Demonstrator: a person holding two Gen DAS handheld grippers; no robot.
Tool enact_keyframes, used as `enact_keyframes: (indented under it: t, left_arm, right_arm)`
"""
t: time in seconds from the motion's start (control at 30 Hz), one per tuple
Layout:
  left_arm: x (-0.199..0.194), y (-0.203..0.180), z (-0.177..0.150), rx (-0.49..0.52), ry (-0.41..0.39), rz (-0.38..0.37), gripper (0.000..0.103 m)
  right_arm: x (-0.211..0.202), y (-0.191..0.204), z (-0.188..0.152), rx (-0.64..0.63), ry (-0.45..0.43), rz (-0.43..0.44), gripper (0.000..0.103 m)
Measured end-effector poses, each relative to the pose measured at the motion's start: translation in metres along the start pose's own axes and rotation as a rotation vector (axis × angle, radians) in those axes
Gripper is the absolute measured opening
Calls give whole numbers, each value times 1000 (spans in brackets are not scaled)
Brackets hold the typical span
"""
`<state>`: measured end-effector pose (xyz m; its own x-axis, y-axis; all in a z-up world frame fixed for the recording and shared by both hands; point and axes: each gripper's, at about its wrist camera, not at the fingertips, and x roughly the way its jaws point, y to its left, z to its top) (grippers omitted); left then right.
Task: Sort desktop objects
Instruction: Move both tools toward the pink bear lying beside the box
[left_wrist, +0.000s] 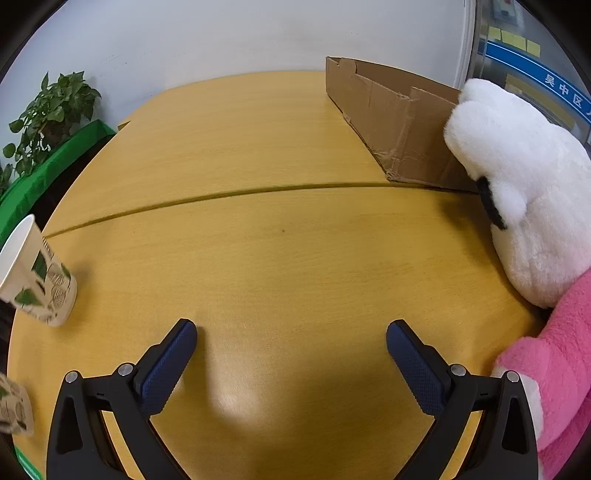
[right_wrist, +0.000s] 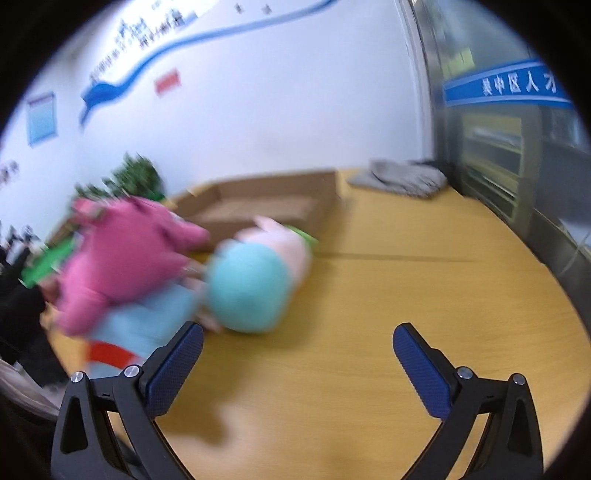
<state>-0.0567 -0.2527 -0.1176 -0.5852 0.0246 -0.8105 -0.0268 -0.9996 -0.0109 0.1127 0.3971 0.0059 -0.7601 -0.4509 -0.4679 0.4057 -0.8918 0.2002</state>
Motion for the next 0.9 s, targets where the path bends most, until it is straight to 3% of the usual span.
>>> enact_keyframes:
  t: [0.07,0.13,0.17,0.27,0.37,0.43,0.47,0.5,0.53,0.57,0.67,0.7,0.73,0.77,0.8,0.83,0.9]
  left_arm:
    - [-17,0,-12,-76,-14,-47,99]
    - [-55,-3,-27,-170,-89,-183,99]
    - [-70,-7,-31,-183,-118,-200,99]
    - [-122,-40,-45,-144,-199,-187,102]
    - [-145,-76,-54,-101,-215,-231,103]
    - [-146,-97,-59,-88,-202,-279,102]
    - [-145,-108,-63,-85,-199,-313,101]
    - [-144,-115,-67,-83,-203,-343,88]
    - [-144,-121,-71,-89,-221,-383,40]
    - [-143,-123,-71,-109,-216,-399,7]
    - [-139,-130,-71,-134,-202,-411,3]
    - [-140,-133,-70,-123,-205,-397,6]
    - [-143,-134,-69,-120,-219,-335,23]
    - [-146,-136,-68,-119,-234,-269,38]
    - [-149,-137,-67,-117,-249,-202,78]
    - [-153,-139,-66,-134,-267,-145,103]
    - [-163,-133,-66,-172,-320,-110,103]
  right_arm:
    - [-9,16,-2,22,-41,103,103]
    - [-4,30,-4,46,-15,116,103]
    - [-2,37,-5,58,0,120,103]
    - [13,65,-4,-21,54,121,102]
    - [23,90,5,-86,29,183,93]
    - [25,98,12,-79,-5,247,71]
    - [27,100,17,-71,-24,274,40]
    - [28,102,22,-63,-43,301,11]
    - [26,103,24,-55,-59,301,2]
    - [24,103,26,-47,-74,298,3]
    - [19,105,29,-25,-110,277,5]
    - [19,105,28,-19,-116,261,23]
    - [19,106,28,-13,-122,246,41]
    - [18,106,28,-6,-128,230,88]
    - [18,107,27,0,-134,215,103]
    - [18,107,27,6,-140,199,103]
    - [17,109,26,18,-151,168,103]
